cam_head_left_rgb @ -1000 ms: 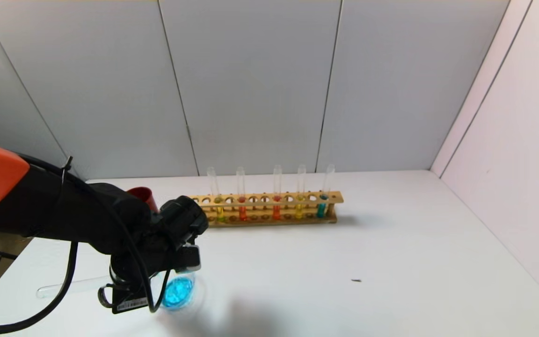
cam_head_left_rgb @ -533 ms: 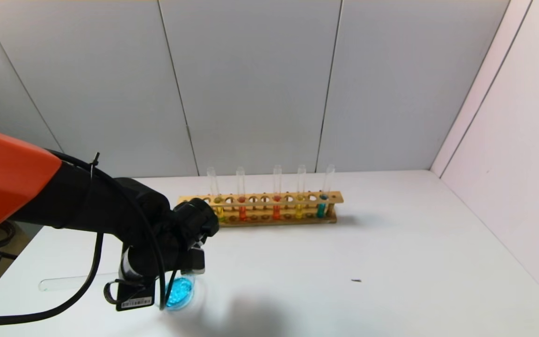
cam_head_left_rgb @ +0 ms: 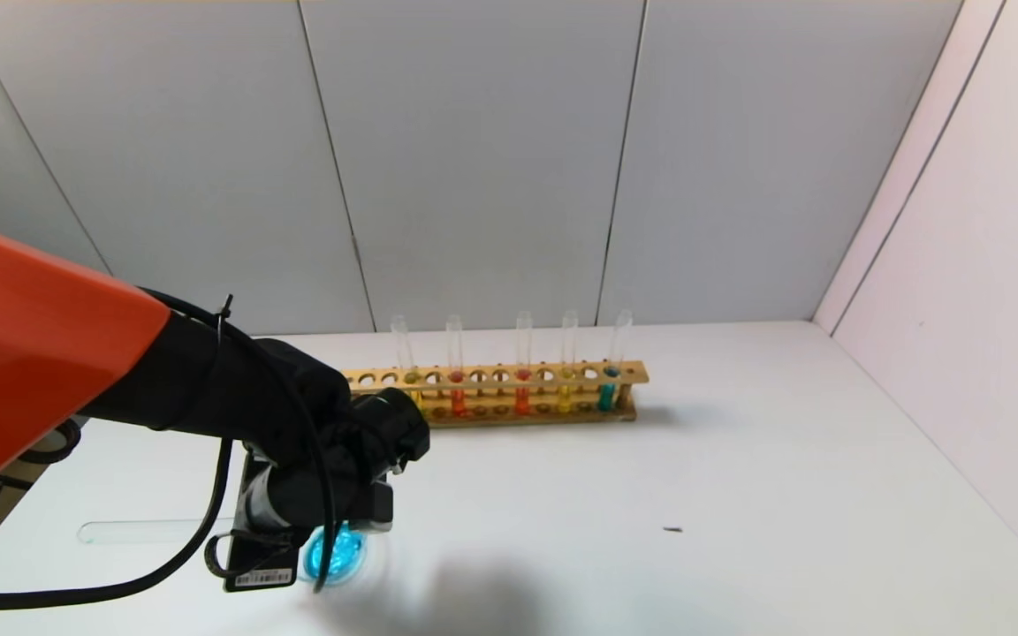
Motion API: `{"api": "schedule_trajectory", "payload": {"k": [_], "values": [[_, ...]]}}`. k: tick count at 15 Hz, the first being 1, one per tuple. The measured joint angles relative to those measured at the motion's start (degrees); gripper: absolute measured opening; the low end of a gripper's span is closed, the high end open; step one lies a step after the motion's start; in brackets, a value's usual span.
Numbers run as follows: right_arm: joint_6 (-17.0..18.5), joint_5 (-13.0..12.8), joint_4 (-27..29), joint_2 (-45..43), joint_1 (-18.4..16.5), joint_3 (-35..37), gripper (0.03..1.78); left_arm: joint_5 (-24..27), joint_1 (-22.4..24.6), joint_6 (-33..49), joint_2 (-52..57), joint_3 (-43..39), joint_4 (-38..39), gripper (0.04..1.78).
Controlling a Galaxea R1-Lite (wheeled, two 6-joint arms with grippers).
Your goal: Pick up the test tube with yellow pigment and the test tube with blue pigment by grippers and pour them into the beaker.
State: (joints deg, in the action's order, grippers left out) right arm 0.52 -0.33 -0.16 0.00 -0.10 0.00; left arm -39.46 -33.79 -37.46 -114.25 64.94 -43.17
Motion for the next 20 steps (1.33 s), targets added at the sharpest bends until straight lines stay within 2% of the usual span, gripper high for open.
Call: {"api": "schedule_trajectory", "payload": {"k": [7, 15, 20], "values": [[0.00, 0.00, 0.00, 0.00, 0.00, 0.00, 1.70, -0.20, -0.24, -0.11, -1.22, 1.40, -1.06, 0.31], [0.00, 0.00, 0.00, 0.00, 0.00, 0.00, 1.70, -0.22, -0.22, -0.05, -1.40, 3.22, -6.50, 0.31], [0.00, -0.02, 0.00, 0.00, 0.00, 0.00, 1.70, -0.22, -0.40, 0.01, -1.44, 3.61, -6.56, 0.31]]}}
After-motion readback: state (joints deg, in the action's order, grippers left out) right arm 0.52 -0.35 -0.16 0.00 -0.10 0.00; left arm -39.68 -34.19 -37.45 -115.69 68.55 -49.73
